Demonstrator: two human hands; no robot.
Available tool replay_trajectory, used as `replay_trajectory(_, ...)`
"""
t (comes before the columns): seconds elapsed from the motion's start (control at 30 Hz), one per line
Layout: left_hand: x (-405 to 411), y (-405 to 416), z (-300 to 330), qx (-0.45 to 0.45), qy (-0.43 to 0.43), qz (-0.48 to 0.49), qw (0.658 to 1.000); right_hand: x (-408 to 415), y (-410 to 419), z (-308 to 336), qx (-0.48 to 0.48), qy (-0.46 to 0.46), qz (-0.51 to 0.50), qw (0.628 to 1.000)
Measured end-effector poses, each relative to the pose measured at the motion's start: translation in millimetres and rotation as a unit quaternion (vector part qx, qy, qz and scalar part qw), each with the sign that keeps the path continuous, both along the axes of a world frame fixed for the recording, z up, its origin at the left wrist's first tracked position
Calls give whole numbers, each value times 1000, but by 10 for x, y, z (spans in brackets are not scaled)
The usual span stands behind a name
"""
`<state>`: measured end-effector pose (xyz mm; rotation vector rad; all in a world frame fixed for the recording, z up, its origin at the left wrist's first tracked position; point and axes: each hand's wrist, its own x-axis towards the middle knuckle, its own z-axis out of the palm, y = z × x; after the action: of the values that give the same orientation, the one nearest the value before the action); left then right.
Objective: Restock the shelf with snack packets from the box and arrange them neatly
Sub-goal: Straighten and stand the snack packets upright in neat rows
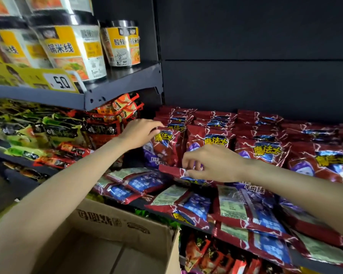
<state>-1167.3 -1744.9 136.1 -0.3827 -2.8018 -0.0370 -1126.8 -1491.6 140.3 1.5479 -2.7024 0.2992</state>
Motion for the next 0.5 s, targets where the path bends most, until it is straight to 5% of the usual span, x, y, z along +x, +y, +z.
replay_trajectory(0.3, -373, 172, -219, -71, 65, 1, 995, -36, 78, -23, 0, -8, 6, 1000)
replay_trajectory(0.4, -101, 178, -107, -3, 81, -8, 997, 20, 110, -87, -2, -9, 15, 1000)
replay_trajectory(0.5, 369, 56, 43, 60, 8, -60, 996, 84, 150, -121, 2, -10, 29, 1000)
